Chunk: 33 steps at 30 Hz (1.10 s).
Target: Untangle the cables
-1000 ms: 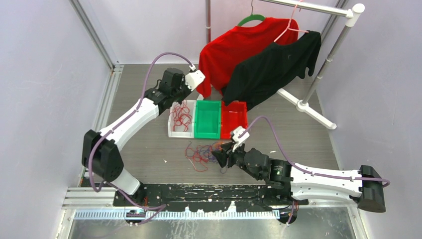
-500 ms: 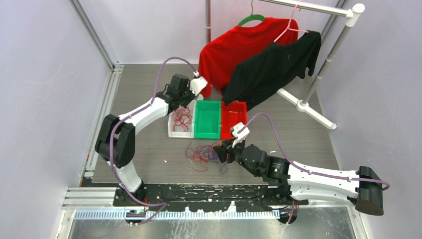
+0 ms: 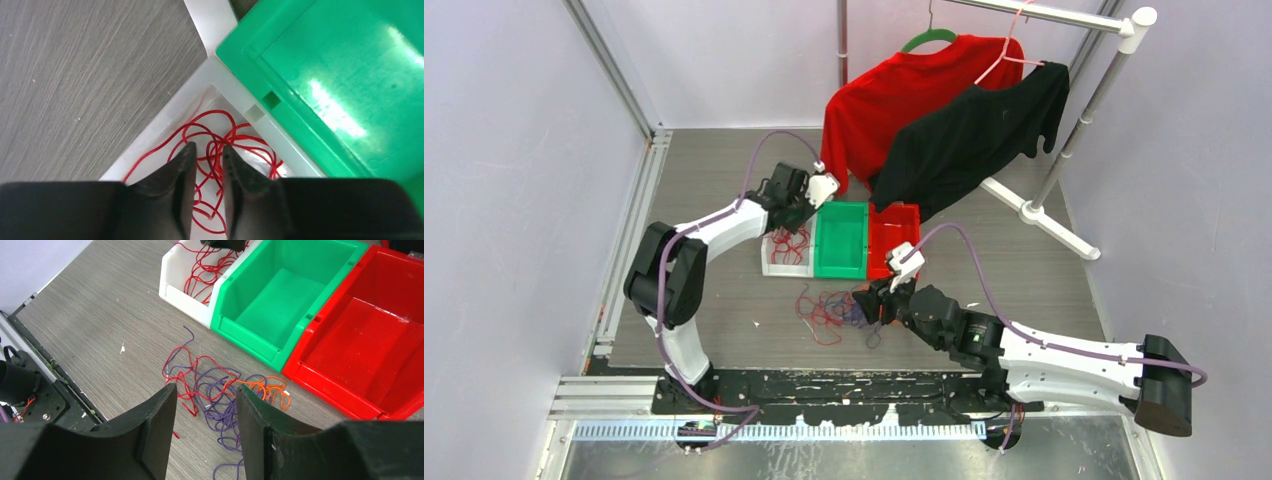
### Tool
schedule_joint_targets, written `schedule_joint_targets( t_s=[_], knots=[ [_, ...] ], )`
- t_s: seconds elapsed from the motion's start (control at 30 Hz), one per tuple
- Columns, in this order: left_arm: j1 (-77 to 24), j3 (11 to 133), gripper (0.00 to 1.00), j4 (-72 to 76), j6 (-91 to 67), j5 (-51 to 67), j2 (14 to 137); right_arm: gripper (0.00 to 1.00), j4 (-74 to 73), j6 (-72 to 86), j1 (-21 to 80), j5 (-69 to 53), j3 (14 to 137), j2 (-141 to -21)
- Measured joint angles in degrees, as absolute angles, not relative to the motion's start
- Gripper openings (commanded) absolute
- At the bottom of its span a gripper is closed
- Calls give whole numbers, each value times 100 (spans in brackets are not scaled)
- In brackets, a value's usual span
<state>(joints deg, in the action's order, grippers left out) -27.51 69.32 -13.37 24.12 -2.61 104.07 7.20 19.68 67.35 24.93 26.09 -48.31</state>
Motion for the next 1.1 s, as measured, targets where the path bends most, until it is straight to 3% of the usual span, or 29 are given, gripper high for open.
schedule_joint_targets(
  t_s=[0.23, 0.37, 0.43, 0.8, 1.1],
  knots=[
    [-2657, 8191, 57, -2434, 2123, 279, 10339, 63, 661, 1959, 6726, 2397, 2773, -4960],
    [-2530, 8637, 92, -3096, 2080, 735, 10027, 68, 567, 1914, 6724, 2231, 2993, -5328],
    [-2418, 8801, 100, -3476, 2038, 1000, 9826, 70, 502, 1861, 6724, 2115, 3164, -5688],
    [-1321, 8908, 100, -4799, 1833, 2270, 8449, 67, 255, 1210, 6726, 1389, 4335, -8051],
    [-819, 8265, 99, -4941, 1813, 2945, 7642, 53, -239, 1111, 6958, 1162, 4414, -8294]
  ],
)
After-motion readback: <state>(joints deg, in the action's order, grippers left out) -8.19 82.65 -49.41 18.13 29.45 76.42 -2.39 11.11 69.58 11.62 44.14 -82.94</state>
